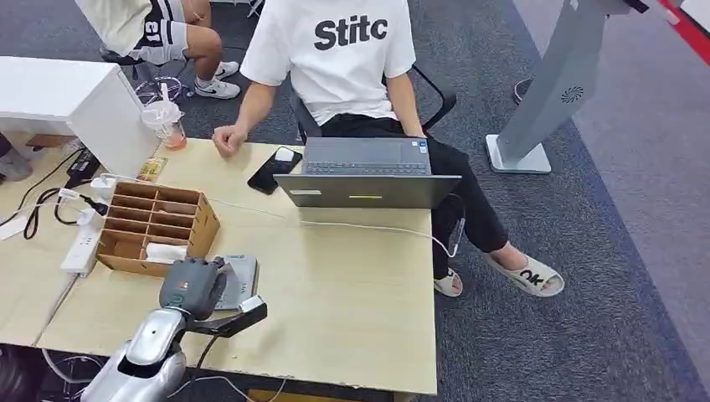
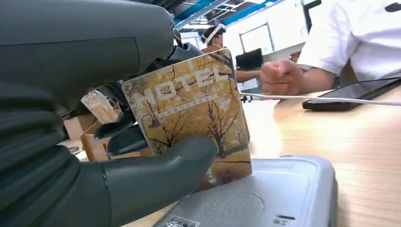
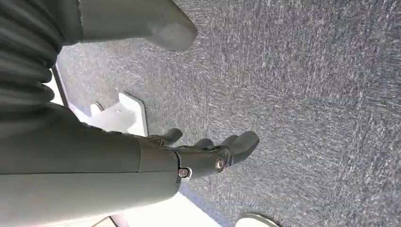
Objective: Pass the card to the sensor for recognition and then transmit it.
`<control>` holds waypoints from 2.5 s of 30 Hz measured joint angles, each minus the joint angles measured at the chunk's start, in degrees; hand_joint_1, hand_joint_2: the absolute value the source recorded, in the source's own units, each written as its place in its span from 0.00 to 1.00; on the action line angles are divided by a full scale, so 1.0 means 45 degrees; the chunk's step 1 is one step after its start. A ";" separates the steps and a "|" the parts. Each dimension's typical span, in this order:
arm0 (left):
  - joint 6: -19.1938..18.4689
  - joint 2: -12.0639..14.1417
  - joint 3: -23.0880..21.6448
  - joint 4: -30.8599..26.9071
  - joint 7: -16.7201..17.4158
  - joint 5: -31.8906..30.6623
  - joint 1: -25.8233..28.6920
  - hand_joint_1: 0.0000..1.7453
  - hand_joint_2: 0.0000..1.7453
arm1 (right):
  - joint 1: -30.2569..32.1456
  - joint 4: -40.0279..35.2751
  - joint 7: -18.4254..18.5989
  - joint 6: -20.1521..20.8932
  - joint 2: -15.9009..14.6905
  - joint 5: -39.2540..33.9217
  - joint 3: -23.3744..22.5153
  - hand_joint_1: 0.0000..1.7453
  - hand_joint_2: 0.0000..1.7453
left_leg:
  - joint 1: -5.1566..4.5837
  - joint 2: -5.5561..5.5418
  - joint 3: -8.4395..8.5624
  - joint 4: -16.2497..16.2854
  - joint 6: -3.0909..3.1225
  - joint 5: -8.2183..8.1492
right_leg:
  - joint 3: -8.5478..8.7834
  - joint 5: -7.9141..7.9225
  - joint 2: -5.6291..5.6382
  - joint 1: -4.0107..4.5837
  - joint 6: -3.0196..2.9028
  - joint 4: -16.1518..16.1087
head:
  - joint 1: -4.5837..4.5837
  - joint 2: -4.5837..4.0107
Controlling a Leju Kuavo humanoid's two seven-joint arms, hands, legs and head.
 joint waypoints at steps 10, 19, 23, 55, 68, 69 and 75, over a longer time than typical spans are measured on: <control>0.0695 -0.0291 0.1326 -0.0822 -0.0573 0.0219 0.0415 1.00 1.00 | 0.0008 0.0000 0.0000 0.0005 0.0005 0.0335 -0.0141 0.00 1.00 | 0.0001 0.0003 -0.0026 0.0002 -0.0001 0.0003 | -0.0043 0.0008 0.0006 0.0001 -0.0004 0.0000 | -0.0005 0.0000; 0.0325 -0.0219 0.2743 -0.4209 -0.1097 0.1680 -0.0103 1.00 1.00 | 0.0006 0.0000 -0.0019 0.0049 0.0029 0.0539 -0.0427 0.00 1.00 | 0.0001 0.0000 -0.0085 0.0004 0.0011 0.0013 | -0.0092 0.0014 0.0005 0.0001 -0.0002 0.0001 | 0.0000 0.0000; 0.0316 -0.0092 0.3123 -0.5050 -0.1185 0.2127 -0.0354 1.00 1.00 | 0.0001 0.0000 -0.0019 0.0072 0.0044 0.0626 -0.0539 0.00 1.00 | 0.0003 0.0000 -0.0099 0.0004 0.0010 0.0014 | -0.0107 0.0014 0.0001 0.0003 -0.0002 0.0002 | 0.0000 0.0000; 0.1894 0.0174 0.4216 -0.6067 -0.1326 0.1064 -0.2918 0.00 1.00 | -0.0125 0.0000 0.0005 0.0228 0.0097 0.1574 -0.0928 0.00 1.00 | 0.0001 0.0003 -0.0141 0.0009 0.0008 0.0014 | -0.0153 0.0015 0.0011 0.0000 -0.0003 0.0003 | 0.0000 0.0000; 0.1099 -0.0553 0.3648 -0.7110 -0.1418 0.2147 -0.1233 0.00 1.00 | -0.0160 0.0000 0.0146 0.0223 0.0199 0.1433 -0.1272 0.00 1.00 | 0.0000 0.0006 -0.0136 0.0009 0.0010 0.0013 | -0.0152 0.0017 0.0017 -0.0001 -0.0003 0.0004 | 0.0000 0.0000; 0.0849 -0.0554 0.3550 -0.7179 -0.1472 0.2186 -0.1117 0.00 1.00 | -0.0161 0.0000 0.0146 0.0223 0.0204 0.1418 -0.1302 0.00 1.00 | -0.0001 0.0006 -0.0136 0.0009 0.0010 0.0013 | -0.0151 0.0017 0.0018 -0.0002 -0.0003 0.0003 | 0.0000 0.0000; -0.0034 -0.0515 0.2822 -0.7591 -0.1549 0.2322 -0.0249 0.00 1.00 | -0.0158 0.0000 0.0039 0.0219 0.0223 0.1326 -0.1559 0.00 1.00 | -0.0001 0.0005 -0.0143 0.0009 0.0011 0.0012 | -0.0156 0.0016 0.0013 -0.0002 -0.0003 0.0001 | 0.0000 0.0000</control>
